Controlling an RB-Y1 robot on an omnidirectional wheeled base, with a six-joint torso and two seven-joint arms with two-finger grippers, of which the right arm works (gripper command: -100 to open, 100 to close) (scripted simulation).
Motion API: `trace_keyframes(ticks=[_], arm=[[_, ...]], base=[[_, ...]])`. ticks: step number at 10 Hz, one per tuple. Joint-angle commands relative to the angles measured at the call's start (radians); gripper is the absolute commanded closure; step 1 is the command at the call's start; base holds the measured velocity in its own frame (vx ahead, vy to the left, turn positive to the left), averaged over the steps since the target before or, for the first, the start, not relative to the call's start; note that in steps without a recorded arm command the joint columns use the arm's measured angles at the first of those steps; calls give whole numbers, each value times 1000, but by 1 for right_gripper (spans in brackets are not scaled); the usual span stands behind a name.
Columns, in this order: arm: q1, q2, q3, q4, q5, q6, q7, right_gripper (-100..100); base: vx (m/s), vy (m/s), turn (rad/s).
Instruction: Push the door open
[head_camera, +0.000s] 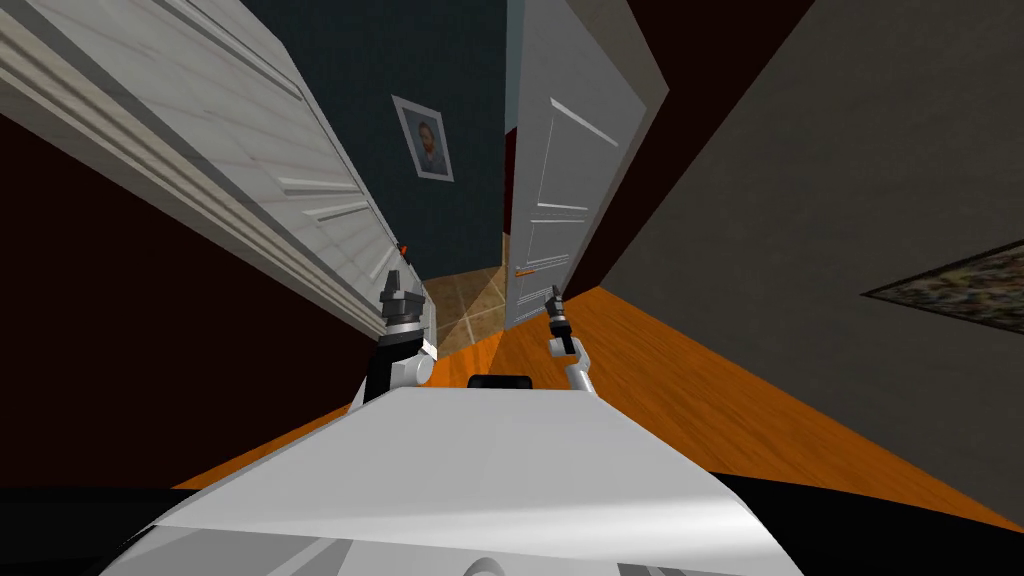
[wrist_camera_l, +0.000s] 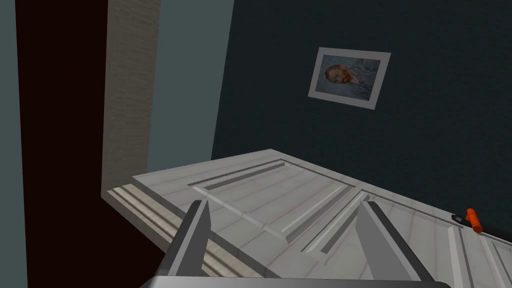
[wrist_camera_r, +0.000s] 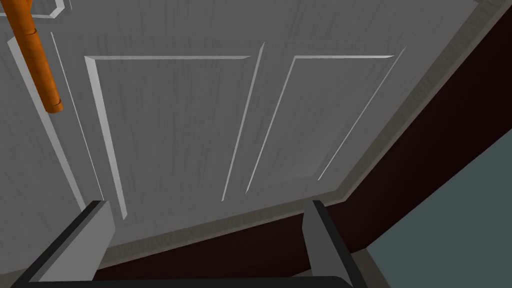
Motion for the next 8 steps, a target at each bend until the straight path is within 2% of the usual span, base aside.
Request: trace_keyframes(ticks=[1, 2, 3, 6, 7, 8], arm=[[-19, -6, -1, 43, 3, -2, -10, -100], [-43, -12, 0, 68, 9, 0, -21, -100], [-43, -12, 0, 84, 9, 0, -21, -100], [-113, -28, 3, 188, 28, 6, -52, -100], [-113, -28, 3, 205, 28, 6, -52, -100], [-135, -33, 4, 241, 34, 8, -62, -100]], base=[[38, -64, 55], [22, -61, 88], [20, -54, 63], [37, -79, 174], [35, -83, 62], [26, -78, 111]])
